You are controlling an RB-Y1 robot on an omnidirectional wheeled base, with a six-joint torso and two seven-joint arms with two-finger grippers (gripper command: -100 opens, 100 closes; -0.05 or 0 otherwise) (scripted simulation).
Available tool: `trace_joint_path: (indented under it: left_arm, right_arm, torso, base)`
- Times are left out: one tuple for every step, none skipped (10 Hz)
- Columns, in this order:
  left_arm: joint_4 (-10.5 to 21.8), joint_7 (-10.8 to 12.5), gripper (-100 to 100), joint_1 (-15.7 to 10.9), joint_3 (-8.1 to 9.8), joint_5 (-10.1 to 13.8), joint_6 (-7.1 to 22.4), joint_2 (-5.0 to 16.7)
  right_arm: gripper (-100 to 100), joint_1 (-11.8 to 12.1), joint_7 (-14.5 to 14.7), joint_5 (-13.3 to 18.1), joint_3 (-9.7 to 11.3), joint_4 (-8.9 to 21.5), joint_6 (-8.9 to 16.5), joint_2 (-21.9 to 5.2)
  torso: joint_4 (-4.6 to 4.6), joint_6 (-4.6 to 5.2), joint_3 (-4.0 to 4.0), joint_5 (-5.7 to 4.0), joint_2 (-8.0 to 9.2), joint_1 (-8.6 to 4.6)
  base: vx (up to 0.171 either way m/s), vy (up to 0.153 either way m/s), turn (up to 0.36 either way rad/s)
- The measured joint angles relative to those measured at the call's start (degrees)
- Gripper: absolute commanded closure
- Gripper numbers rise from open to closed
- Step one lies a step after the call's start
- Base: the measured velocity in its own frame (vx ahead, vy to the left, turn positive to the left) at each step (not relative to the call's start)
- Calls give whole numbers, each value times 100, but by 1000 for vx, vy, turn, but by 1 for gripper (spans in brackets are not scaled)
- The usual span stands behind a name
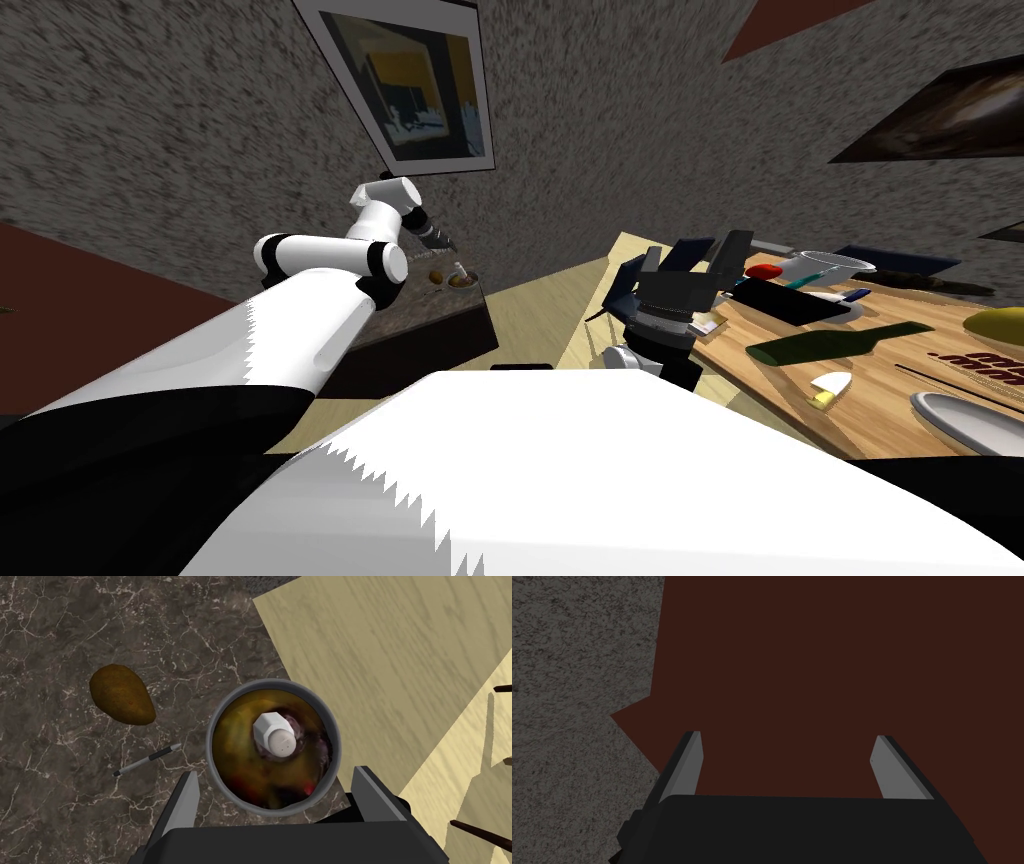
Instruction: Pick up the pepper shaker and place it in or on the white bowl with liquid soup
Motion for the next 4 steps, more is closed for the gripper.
trace_joint_path:
  left_arm:
    - [0,0,0,0,0,0,0,0]
    - [0,0,0,0,0,0,0,0]
    - [0,0,0,0,0,0,0,0]
    - [0,0,0,0,0,0,0,0]
  right_arm:
    - [0,0,0,0,0,0,0,0]
    - [0,0,0,0,0,0,0,0]
    - [0,0,0,0,0,0,0,0]
    - [0,0,0,0,0,0,0,0]
  torso:
    - [0,0,0,0,0,0]
    - [0,0,0,0,-1,-1]
    - [0,0,0,0,-1,-1]
    - [0,0,0,0,-1,-1]
  base:
    - [0,0,0]
    - [0,0,0]
    - [0,0,0]
    - [0,0,0]
